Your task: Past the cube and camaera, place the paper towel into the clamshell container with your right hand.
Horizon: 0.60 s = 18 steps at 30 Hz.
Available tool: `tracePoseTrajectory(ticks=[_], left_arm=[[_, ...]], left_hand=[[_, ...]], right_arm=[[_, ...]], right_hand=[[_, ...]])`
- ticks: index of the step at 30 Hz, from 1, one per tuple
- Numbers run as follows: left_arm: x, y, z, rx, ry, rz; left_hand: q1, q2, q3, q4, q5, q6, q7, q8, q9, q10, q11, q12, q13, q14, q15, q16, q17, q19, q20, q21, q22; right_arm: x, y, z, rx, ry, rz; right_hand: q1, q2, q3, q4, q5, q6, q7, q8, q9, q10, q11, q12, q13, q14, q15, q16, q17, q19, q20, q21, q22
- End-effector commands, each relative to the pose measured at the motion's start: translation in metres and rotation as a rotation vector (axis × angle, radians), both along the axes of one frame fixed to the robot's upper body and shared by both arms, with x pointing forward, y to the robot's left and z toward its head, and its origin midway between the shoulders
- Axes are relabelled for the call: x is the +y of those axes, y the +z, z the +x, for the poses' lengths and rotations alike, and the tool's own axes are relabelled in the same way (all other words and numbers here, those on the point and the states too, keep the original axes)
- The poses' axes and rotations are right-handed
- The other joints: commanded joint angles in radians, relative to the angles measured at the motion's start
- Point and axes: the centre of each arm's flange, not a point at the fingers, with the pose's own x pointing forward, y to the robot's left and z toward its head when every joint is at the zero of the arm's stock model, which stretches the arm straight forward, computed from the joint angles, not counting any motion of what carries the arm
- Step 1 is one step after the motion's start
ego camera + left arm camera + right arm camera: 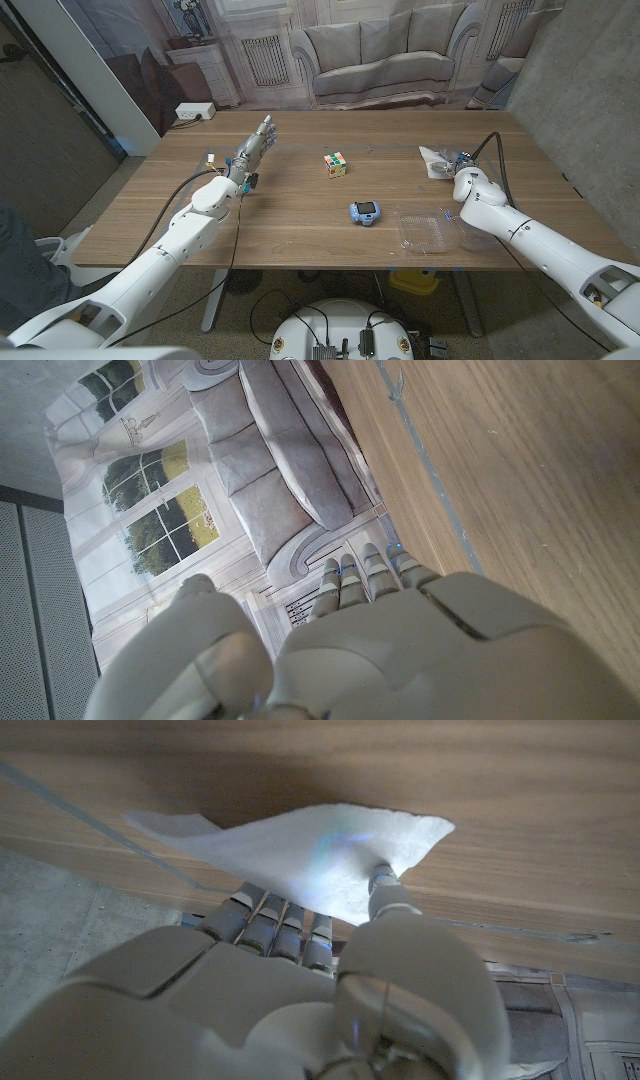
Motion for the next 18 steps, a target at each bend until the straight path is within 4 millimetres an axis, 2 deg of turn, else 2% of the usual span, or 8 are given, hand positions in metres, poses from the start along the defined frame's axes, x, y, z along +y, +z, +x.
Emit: tracePoseTrajectory(ticks=[1,7,9,13,18], left_arm=[[-0.001,-0.003,-0.002,0.001,0.003,-0.006],[0.0,-0.004,-0.002,0.001,0.004,-0.009],[0.0,-0.004,-0.002,0.002,0.005,-0.009],[-0.001,-0.004,-0.002,0.002,0.002,-0.008],[-0.002,-0.004,-0.001,0.0,0.0,-0.007]], left_hand=[[0.004,0.007,-0.008,0.003,-0.003,0.005,0.0,-0.003,0.002,0.001,-0.006,0.0,0.004,-0.001,-0.003,-0.002,0.004,-0.007,0.0,-0.003,0.001],[0.004,0.007,-0.009,0.003,-0.003,0.006,0.0,-0.003,0.002,0.001,-0.006,0.0,0.004,-0.002,-0.003,-0.002,0.004,-0.008,0.002,-0.003,0.001],[0.004,0.008,-0.009,0.003,-0.003,0.005,-0.002,-0.003,0.002,0.002,-0.005,0.0,0.004,-0.001,-0.003,-0.002,0.004,-0.008,0.003,-0.003,0.001],[0.005,0.008,-0.01,0.003,-0.003,0.006,-0.002,-0.003,0.002,0.003,-0.008,0.001,0.004,-0.002,-0.003,-0.002,0.004,-0.009,0.005,-0.003,0.001],[0.005,0.008,-0.011,0.003,-0.003,0.007,-0.002,-0.003,0.002,0.002,-0.007,0.0,0.004,-0.002,-0.003,-0.002,0.004,-0.009,0.006,-0.002,0.001]], right_arm=[[0.001,0.005,0.002,0.004,-0.005,-0.002],[0.002,0.008,0.002,-0.006,0.0,-0.005],[0.002,0.009,0.001,-0.012,0.0,-0.008],[0.004,0.011,0.0,-0.026,0.003,-0.015],[0.007,0.015,-0.003,-0.058,0.004,-0.025]], right_hand=[[0.02,0.003,0.008,0.008,-0.009,0.091,-0.01,0.021,0.004,0.075,-0.015,0.02,0.002,0.067,-0.102,0.012,0.004,0.099,-0.051,0.024,0.009],[0.036,0.017,0.02,0.01,-0.013,0.118,-0.015,0.018,0.004,0.131,-0.021,0.031,0.002,0.14,-0.115,0.026,0.006,0.142,-0.075,0.039,0.01],[0.045,0.025,0.027,0.011,-0.016,0.132,-0.016,0.017,0.005,0.151,-0.031,0.034,0.002,0.17,-0.126,0.031,0.007,0.162,-0.095,0.047,0.011],[0.058,0.038,0.038,0.013,-0.018,0.144,-0.021,0.014,0.006,0.161,-0.029,0.03,0.002,0.21,-0.157,0.036,0.009,0.189,-0.126,0.057,0.011],[0.084,0.052,0.056,0.012,-0.016,0.175,-0.018,0.014,0.007,0.199,-0.032,0.034,0.002,0.256,-0.178,0.041,0.012,0.218,-0.135,0.069,0.013]])
